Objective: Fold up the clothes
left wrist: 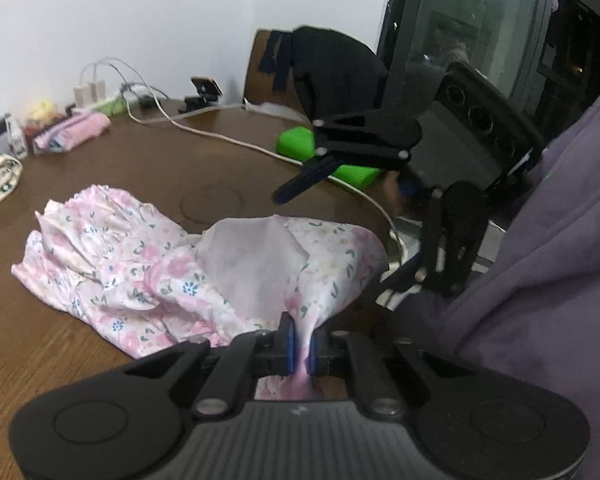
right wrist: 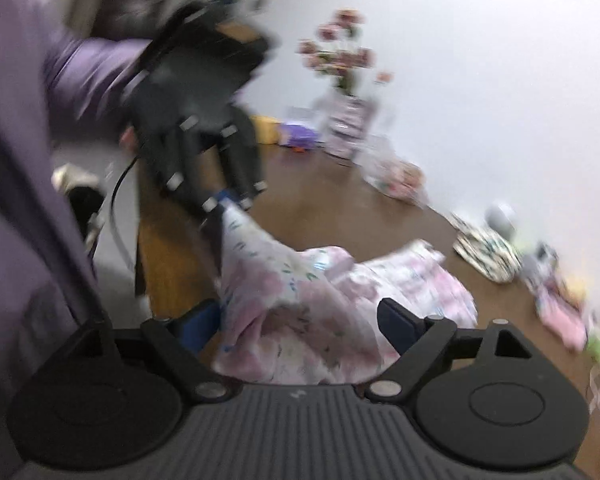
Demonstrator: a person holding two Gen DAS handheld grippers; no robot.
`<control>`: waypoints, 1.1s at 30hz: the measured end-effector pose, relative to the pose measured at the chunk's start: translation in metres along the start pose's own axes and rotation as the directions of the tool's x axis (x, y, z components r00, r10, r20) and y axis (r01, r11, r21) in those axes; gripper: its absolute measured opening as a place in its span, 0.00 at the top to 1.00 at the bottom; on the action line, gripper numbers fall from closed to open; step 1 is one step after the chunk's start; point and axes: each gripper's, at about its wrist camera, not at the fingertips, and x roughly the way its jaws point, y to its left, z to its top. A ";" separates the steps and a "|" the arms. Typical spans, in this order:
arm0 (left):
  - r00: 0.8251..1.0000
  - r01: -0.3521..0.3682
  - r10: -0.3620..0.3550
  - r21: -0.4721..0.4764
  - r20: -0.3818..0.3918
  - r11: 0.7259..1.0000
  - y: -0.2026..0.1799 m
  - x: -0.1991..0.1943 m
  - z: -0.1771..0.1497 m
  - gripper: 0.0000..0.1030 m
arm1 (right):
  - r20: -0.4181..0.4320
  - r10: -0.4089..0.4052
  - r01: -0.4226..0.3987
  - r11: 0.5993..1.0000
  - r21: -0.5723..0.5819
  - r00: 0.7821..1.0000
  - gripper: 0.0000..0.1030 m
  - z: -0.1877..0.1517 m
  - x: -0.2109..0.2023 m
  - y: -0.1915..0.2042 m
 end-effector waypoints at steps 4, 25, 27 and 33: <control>0.997 0.078 -0.079 -0.058 -0.025 0.995 0.013 -0.003 0.005 0.94 | 0.034 0.067 -0.066 0.997 -0.046 0.997 0.15 -0.002 0.018 0.000; 0.945 -0.244 0.194 0.174 0.264 0.954 -0.008 -0.004 -0.051 0.13 | 0.146 0.337 -0.361 0.763 0.536 0.930 0.88 -0.026 0.041 -0.079; 0.954 -0.185 0.148 0.126 0.263 0.975 0.002 0.003 -0.048 0.17 | 0.166 0.381 -0.404 0.719 0.566 0.909 0.88 -0.025 0.044 -0.084; 0.966 0.109 -0.078 -0.115 0.245 0.987 0.053 0.010 -0.037 0.57 | 0.142 0.483 -0.433 0.569 0.700 0.864 0.88 -0.030 0.068 -0.108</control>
